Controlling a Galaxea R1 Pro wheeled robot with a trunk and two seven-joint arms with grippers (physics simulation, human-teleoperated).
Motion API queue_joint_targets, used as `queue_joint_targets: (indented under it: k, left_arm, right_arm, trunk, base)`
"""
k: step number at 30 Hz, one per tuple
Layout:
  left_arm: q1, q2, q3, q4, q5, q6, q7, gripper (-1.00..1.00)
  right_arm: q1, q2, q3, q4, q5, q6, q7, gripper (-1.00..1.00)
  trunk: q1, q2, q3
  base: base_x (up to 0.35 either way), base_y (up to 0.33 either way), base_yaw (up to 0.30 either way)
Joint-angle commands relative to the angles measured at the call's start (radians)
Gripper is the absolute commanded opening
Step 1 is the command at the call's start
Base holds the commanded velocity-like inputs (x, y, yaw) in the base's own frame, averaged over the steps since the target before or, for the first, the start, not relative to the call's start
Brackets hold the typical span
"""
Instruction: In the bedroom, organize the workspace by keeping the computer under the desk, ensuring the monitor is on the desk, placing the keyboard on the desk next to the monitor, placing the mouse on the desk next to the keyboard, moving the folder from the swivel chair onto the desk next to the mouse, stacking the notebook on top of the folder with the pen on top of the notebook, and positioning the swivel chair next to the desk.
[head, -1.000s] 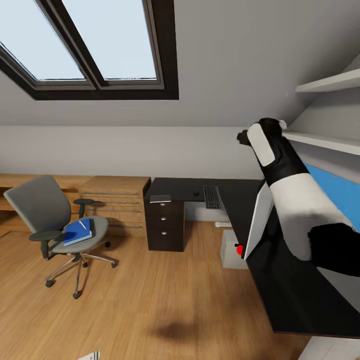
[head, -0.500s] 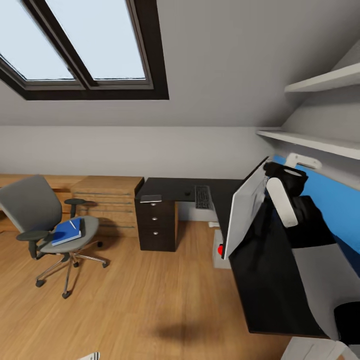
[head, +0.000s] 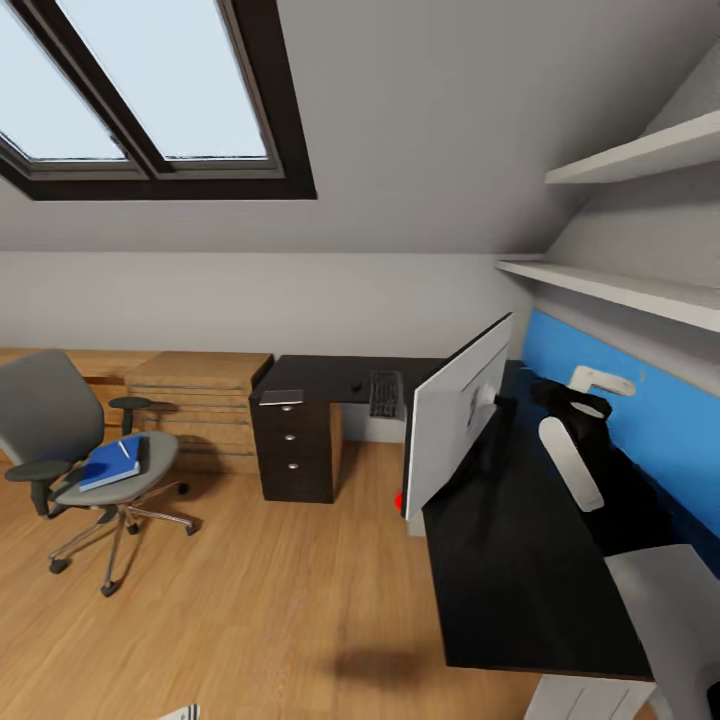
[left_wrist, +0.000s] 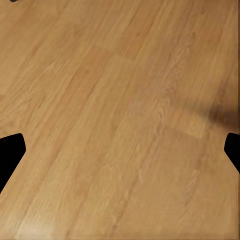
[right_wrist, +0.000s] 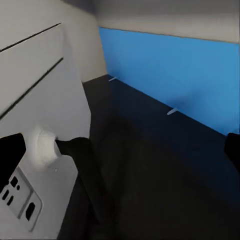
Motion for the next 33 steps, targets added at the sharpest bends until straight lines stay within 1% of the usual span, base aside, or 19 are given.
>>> queue_joint_targets:
  k: [1, 2, 3, 4, 5, 6, 7, 9, 10, 11, 13, 17, 18, 21, 25, 27, 29, 31, 33]
  left_arm:
    - [-0.001, 0.0, -0.002, 0.001, 0.007, -0.004, 0.0, 1.0]
    - [-0.001, 0.0, -0.002, 0.001, 0.006, -0.004, -0.002, 1.0]
    - [-0.001, 0.0, -0.002, 0.001, 0.006, -0.009, -0.004, 1.0]
    - [-0.001, -0.001, -0.002, 0.001, 0.006, -0.015, -0.005, 1.0]
    - [-0.001, -0.001, -0.002, 0.001, 0.006, -0.019, -0.006, 1.0]
    - [-0.001, -0.001, -0.002, 0.001, 0.006, -0.03, -0.006, 1.0]
    - [-0.001, -0.003, -0.002, 0.001, 0.006, -0.038, -0.005, 1.0]
    - [-0.001, -0.021, -0.002, 0.001, 0.006, -0.08, -0.004, 1.0]
    - [-0.001, -0.026, -0.002, 0.001, 0.006, -0.089, -0.004, 1.0]
    - [-0.001, -0.039, -0.002, 0.004, 0.006, -0.11, -0.004, 1.0]
    - [-0.001, -0.044, -0.003, 0.012, 0.006, -0.117, -0.004, 1.0]
    - [-0.001, -0.048, -0.004, 0.023, 0.006, -0.122, -0.003, 1.0]
    - [-0.001, -0.049, -0.004, 0.025, 0.006, -0.123, -0.003, 1.0]
    - [-0.001, -0.05, -0.004, 0.027, 0.006, -0.124, -0.003, 1.0]
    - [-0.001, -0.05, -0.004, 0.028, 0.005, -0.126, -0.003, 1.0]
    - [-0.001, -0.05, -0.004, 0.028, 0.004, -0.127, -0.004, 1.0]
    - [-0.001, -0.05, -0.004, 0.028, 0.003, -0.128, -0.005, 1.0]
    - [-0.001, -0.049, -0.004, 0.028, 0.003, -0.129, -0.006, 1.0]
    - [-0.001, -0.048, -0.004, 0.028, 0.003, -0.128, -0.005, 1.0]
  right_arm:
    - [0.008, -0.001, 0.003, 0.016, -0.004, -0.012, 0.012, 1.0]
    - [0.031, -0.001, 0.004, 0.084, -0.003, -0.068, 0.074, 1.0]
    - [0.048, 0.0, 0.004, 0.208, -0.002, -0.162, 0.168, 1.0]
    - [0.052, 0.001, 0.004, 0.28, 0.0, -0.216, 0.218, 1.0]
    - [0.054, 0.001, 0.005, 0.318, 0.001, -0.245, 0.244, 1.0]
    - [0.056, 0.001, 0.006, 0.397, 0.002, -0.307, 0.292, 1.0]
    - [0.057, 0.002, 0.007, 0.437, 0.003, -0.34, 0.315, 1.0]
    - [0.059, 0.004, 0.008, 0.597, 0.004, -0.475, 0.39, 1.0]
    - [0.059, 0.005, 0.009, 0.63, 0.004, -0.506, 0.405, 1.0]
    - [0.059, 0.007, 0.008, 0.722, 0.004, -0.604, 0.449, 1.0]
    - [0.06, 0.007, 0.007, 0.757, 0.003, -0.642, 0.471, 1.0]
    - [0.06, 0.006, 0.005, 0.795, -0.001, -0.671, 0.495, 1.0]
    - [0.06, 0.007, 0.005, 0.82, 0.0, -0.678, 0.505, 1.0]
    - [0.06, 0.008, 0.009, 0.88, 0.003, -0.706, 0.521, 1.0]
    - [0.06, 0.017, 0.016, 0.926, 0.006, -0.752, 0.529, 1.0]
    - [0.06, 0.031, 0.02, 0.944, 0.011, -0.786, 0.532, 1.0]
    - [0.06, 0.051, 0.023, 0.96, 0.03, -0.825, 0.534, 1.0]
    - [0.06, 0.062, 0.024, 0.964, 0.037, -0.835, 0.534, 1.0]
    - [0.06, 0.087, 0.024, 0.967, 0.042, -0.842, 0.535, 1.0]
  trunk:
    - [0.0, -0.001, -0.001]
    - [0.0, -0.001, -0.001]
    - [0.0, -0.001, -0.001]
    - [0.0, -0.001, -0.001]
    - [0.0, -0.001, -0.001]
    - [0.0, -0.001, -0.001]
    - [0.0, -0.001, -0.001]
    - [0.0, -0.001, -0.001]
    - [0.0, -0.001, -0.001]
    - [0.0, -0.001, -0.001]
    - [0.0, -0.001, -0.001]
    - [0.0, -0.001, -0.001]
    - [0.0, -0.001, -0.001]
    - [0.0, -0.001, -0.001]
    - [0.0, -0.001, -0.001]
    - [0.0, -0.001, -0.001]
    - [0.0, -0.001, -0.001]
    - [0.0, -0.001, -0.001]
    - [0.0, -0.001, -0.001]
  base:
    - [0.0, -0.082, 0.0]
    - [0.0, -0.042, 0.0]
    - [0.0, -0.017, 0.0]
    - [0.0, -0.011, 0.0]
    - [0.0, -0.009, 0.0]
    - [0.0, -0.006, 0.0]
    - [0.0, -0.005, 0.0]
    - [0.0, -0.002, 0.0]
    - [0.0, -0.001, 0.0]
    - [0.0, 0.0, 0.0]
    - [0.0, 0.0, 0.0]
    - [0.0, 0.0, 0.0]
    - [0.0, 0.0, 0.0]
    - [0.0, 0.0, 0.0]
    - [0.0, 0.0, 0.0]
    - [0.0, 0.0, 0.0]
    - [0.0, 0.0, 0.0]
    - [0.0, 0.0, 0.0]
    - [0.0, 0.0, 0.0]
